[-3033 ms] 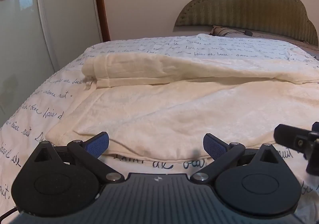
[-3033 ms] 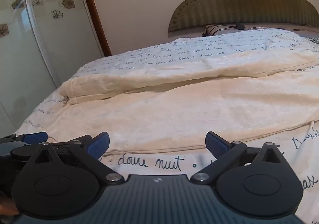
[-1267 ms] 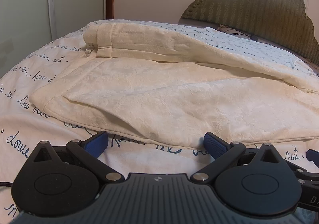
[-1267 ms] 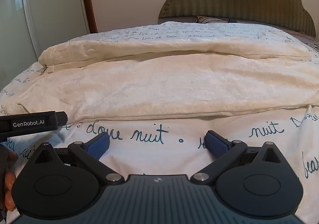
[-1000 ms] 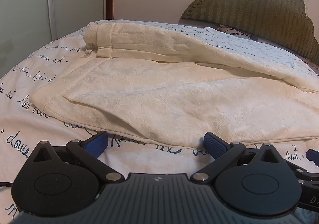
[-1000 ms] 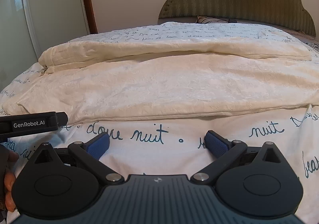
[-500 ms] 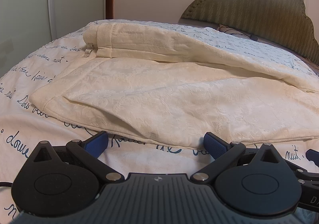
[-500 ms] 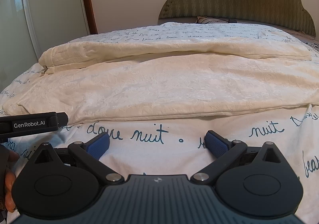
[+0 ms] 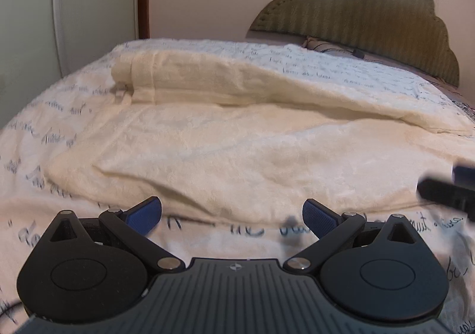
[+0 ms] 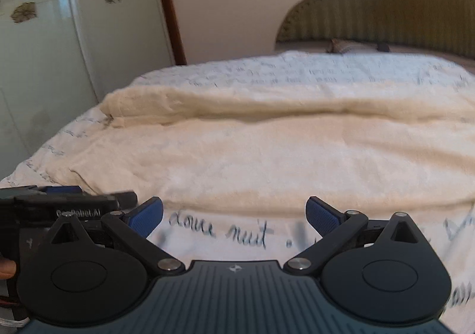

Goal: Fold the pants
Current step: 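Grasp the cream pants leg hem with the right gripper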

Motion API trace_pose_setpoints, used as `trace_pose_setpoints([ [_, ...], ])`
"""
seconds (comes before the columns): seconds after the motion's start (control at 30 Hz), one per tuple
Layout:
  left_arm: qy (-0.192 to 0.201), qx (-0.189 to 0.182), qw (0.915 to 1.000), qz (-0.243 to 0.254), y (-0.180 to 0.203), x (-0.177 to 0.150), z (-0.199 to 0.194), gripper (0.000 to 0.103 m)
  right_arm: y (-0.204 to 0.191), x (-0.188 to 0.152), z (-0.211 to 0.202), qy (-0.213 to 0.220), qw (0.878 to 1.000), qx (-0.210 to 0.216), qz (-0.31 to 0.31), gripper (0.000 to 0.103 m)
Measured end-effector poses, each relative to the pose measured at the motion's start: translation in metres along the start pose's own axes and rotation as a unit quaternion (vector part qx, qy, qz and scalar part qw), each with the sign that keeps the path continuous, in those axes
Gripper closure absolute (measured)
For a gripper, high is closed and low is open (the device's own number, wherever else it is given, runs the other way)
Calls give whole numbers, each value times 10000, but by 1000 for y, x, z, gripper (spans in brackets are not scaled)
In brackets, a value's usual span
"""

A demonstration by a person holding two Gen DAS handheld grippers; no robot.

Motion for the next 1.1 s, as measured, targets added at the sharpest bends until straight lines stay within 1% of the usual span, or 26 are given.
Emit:
trace_pose_setpoints([
  [0.07, 144, 47, 9999, 81, -4, 16, 0, 0, -1, 35, -1, 281, 9984, -11, -498, 0],
  [0.13, 273, 116, 9995, 118, -9, 33, 4, 0, 1, 70, 13, 449, 9946, -112, -925, 0],
  [0.17, 374, 176, 9991, 113, -13, 42, 7, 0, 4, 85, 27, 403, 9935, -178, -1053, 0],
  [0.23, 528, 425, 9976, 113, -24, 60, 18, 0, 8, 112, 63, 298, 9918, -51, -1238, 0],
  [0.33, 467, 625, 9967, 227, -35, 71, 41, 0, 7, 147, 125, 110, 9898, 327, -1383, 1],
  [0.4, 334, 727, 9965, 222, -43, 69, 55, 0, 5, 164, 169, -51, 9866, 408, -1579, 1],
  [0.47, 229, 713, 9971, 162, -48, 64, 66, 0, -1, 173, 209, -228, 9788, 476, -1976, 1],
  [0.57, 31, 648, 9978, 133, -52, 53, 80, 0, -13, 170, 268, -604, 9614, 725, -2584, 2],
  [0.67, 97, 630, 9979, 137, -52, 50, 82, 0, -23, 166, 311, -934, 9456, 1166, -2890, 7],
  [0.73, 115, 632, 9978, 169, -51, 48, 83, 0, -24, 164, 332, -1100, 9401, 1249, -2976, 9],
  [0.77, 110, 617, 9979, 166, -51, 48, 83, 0, -26, 163, 340, -1228, 9373, 1398, -2945, 10],
  [0.8, 100, 594, 9981, 149, -51, 47, 84, 0, -27, 161, 347, -1366, 9360, 1593, -2825, 10],
  [0.87, 70, 538, 9985, 81, -53, 48, 85, 0, -25, 156, 357, -1732, 9367, 1942, -2343, 11],
  [0.9, 62, 520, 9986, 55, -53, 48, 86, 0, -24, 155, 359, -1827, 9371, 2067, -2141, 16],
  [0.93, 60, 515, 9986, 46, -53, 48, 86, 0, -25, 155, 356, -1806, 9353, 2192, -2110, 39],
  [0.97, 62, 516, 9986, 50, -53, 48, 86, 0, -27, 155, 349, -1708, 9332, 2319, -2151, 71],
  [1.0, 65, 522, 9986, 59, -53, 48, 86, 0, -29, 155, 342, -1615, 9326, 2342, -2220, 80],
  [1.03, 70, 524, 9986, 62, -53, 48, 86, 0, -32, 155, 336, -1559, 9323, 2255, -2360, 88],
  [1.07, 74, 514, 9986, 54, -53, 49, 85, 0, -35, 152, 329, -1476, 9303, 2153, -2578, 92],
  [1.1, 80, 498, 9987, 36, -54, 49, 85, 0, -40, 151, 324, -1370, 9268, 2028, -2848, 93],
])
Point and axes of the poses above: each gripper's, at about its wrist camera, not at the fingertips, and z roughly the way its jaws point, y to its right, x to its top, the point moved 9 cm from there along z, roughly the way its jaws point, and after that the axes turned 9 degrees about -z, right-handed, at the moved point
